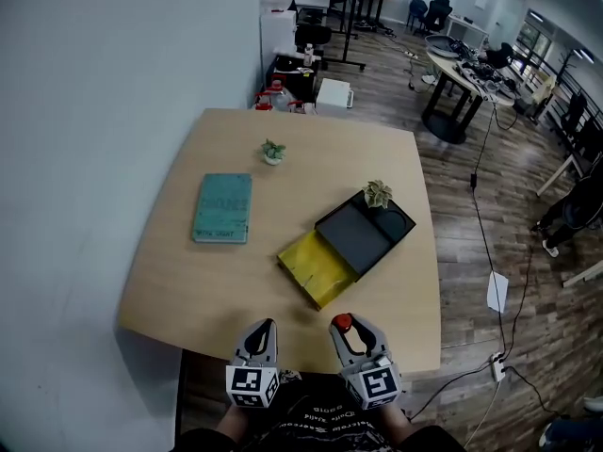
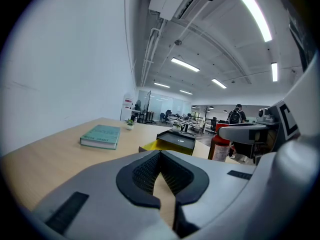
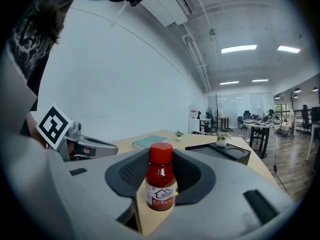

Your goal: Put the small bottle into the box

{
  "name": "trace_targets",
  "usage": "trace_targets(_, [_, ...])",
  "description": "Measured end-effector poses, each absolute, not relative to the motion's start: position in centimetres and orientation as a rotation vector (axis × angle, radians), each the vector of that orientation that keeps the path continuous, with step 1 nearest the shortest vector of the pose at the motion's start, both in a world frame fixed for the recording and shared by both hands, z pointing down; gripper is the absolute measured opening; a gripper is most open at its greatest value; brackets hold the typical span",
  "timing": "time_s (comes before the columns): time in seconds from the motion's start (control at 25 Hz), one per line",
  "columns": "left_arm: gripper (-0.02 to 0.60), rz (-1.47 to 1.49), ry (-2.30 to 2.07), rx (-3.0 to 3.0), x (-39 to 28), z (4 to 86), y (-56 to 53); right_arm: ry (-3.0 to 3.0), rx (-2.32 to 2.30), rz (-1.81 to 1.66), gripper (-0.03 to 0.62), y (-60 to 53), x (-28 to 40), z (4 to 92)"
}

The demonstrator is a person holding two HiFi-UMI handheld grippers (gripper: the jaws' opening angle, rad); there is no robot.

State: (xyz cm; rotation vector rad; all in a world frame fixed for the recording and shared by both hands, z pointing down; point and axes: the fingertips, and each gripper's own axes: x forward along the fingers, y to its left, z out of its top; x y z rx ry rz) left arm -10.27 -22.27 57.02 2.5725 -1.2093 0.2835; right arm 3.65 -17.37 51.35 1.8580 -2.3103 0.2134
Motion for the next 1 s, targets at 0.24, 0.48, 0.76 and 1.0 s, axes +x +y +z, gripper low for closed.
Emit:
trace_targets(0.24, [0.005,0.278,-1.239,2.536,-10.5,57.3,-22.7,-2.328,1.856,0.150,0.143,-19.2,4.5,49.7])
trace_targets(0.48, [0.005,0.280,-1.280,2.510,-11.0,57.0,-22.8,-2.364,1.844,0.109,0.143,-21.6,5.6,48.0])
trace_targets(0.76, [0.005,0.290,-1.315,2.484,-11.1,56.8,-22.7,-2.409,1.780,0.040,0.143,-24.4,5.5,46.9])
trace_targets(1.0, [0.005,0.300,-1.361,2.461,-11.2,56.9,-22.7,-2.434,1.726,0.017,0.143,-27.6,5.7,47.6])
